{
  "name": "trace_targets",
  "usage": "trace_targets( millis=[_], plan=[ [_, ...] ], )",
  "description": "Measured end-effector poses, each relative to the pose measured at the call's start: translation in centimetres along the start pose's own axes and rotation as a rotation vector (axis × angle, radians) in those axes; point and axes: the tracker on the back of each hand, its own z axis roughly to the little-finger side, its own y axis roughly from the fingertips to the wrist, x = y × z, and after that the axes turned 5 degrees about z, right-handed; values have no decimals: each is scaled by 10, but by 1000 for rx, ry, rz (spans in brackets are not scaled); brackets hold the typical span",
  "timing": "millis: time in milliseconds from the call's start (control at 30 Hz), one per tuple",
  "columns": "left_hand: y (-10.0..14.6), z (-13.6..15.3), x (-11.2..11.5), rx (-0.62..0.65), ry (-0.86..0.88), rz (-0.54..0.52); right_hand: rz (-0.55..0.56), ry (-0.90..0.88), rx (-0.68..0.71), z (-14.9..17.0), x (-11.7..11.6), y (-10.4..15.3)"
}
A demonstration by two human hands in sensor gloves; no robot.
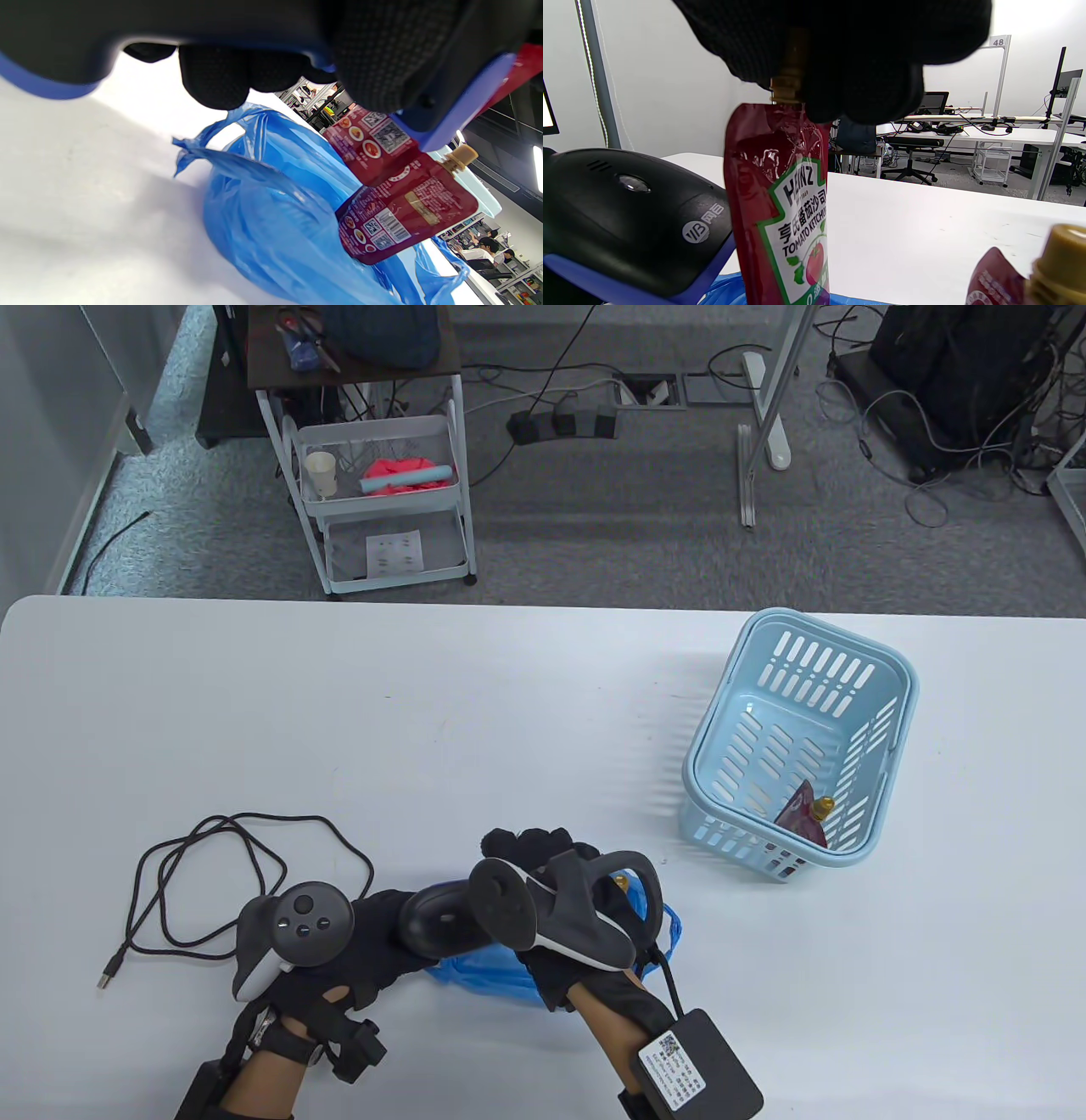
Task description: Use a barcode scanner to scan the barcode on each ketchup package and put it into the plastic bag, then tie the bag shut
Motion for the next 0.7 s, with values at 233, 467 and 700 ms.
trace_targets(
  millis=[233,467,700],
  plan=[
    [1,5,-4,-21,23,-28,-5,-10,-4,5,3,8],
    [2,13,-8,-51,59,-43,-26,-9,-5,12,-1,20],
    [2,14,-10,-66,60,-49,-75,39,-20,20,-17,22]
  ],
)
